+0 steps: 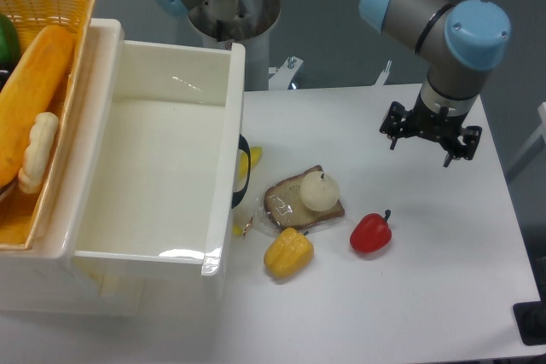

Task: Pick up the pear
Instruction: 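Move the open gripper over the pale pear on the bread slice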

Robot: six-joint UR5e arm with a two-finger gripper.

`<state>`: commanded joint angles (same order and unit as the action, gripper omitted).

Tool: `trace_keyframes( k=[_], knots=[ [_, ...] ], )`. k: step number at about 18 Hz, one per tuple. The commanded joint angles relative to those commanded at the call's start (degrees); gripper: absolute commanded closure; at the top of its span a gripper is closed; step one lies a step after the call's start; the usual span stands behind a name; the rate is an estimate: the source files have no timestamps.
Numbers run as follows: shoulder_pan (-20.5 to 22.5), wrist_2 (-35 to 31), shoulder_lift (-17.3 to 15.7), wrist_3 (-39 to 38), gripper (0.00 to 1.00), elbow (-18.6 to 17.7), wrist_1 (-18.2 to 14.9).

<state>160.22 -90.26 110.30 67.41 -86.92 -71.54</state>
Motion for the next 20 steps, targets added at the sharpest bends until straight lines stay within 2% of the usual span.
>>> trace_keyframes(
  k=[6,8,11,16,18,20],
  knots=[
    [-0.1,-0.1,-0.3,-0.6,0.0,-0.9,-0.5],
    [-0.4,0.1,-1.4,-0.8,0.0,-4.5,-0.2],
    [-0.5,0.4,-1.9,-1.5,0.0,-7.8,-0.2],
    [-1.1,3.9,-5.0,-9.3,0.0,-11.9,-1.0],
    [-1.1,5.7,-6.8,-9.6,0.0,-14.0,-1.1],
    [-1.5,8.1,-7.1,-9.7,0.0,-14.3,-1.1]
  ],
)
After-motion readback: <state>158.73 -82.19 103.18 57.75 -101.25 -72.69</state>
